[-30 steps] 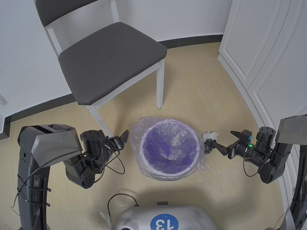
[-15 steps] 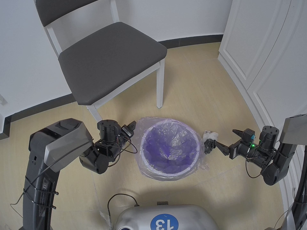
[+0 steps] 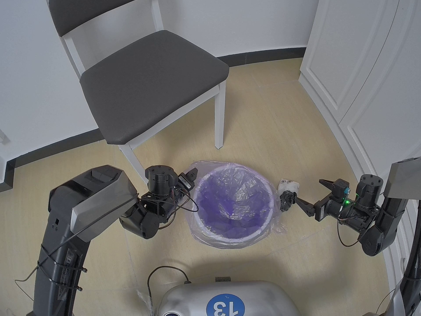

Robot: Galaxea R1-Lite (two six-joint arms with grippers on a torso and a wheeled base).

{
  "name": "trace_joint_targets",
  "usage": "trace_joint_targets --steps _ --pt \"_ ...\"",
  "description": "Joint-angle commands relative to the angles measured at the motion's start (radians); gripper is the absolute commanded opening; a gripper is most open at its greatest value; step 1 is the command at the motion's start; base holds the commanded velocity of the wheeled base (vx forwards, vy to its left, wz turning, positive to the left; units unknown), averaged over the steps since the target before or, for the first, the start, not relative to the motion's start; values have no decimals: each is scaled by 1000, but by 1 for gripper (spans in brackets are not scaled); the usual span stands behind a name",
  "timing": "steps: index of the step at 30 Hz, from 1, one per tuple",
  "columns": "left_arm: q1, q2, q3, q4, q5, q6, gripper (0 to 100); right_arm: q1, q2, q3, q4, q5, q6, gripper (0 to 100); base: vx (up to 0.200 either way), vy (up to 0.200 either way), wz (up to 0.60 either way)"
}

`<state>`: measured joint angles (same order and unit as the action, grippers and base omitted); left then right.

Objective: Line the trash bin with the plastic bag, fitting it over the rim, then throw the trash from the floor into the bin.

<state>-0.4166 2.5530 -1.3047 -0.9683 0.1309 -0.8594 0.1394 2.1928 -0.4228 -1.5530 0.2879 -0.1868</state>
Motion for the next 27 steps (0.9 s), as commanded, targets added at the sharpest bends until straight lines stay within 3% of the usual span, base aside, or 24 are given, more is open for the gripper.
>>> trace_joint_targets --steps 1,12,19,27 --pt "-10 7 -11 0 -11 -13 0 0 2 1 -15 1 0 100 0 0 0" --pt "15 10 -30 48 -36 -3 0 3 -2 1 -15 -1 -16 100 0 0 0" --pt "24 89 -171 198 -39 68 0 3 1 -5 -15 -1 -34 100 0 0 0" --pt "27 118 -220 207 -50 92 0 5 5 -10 -15 -1 -37 100 0 0 0"
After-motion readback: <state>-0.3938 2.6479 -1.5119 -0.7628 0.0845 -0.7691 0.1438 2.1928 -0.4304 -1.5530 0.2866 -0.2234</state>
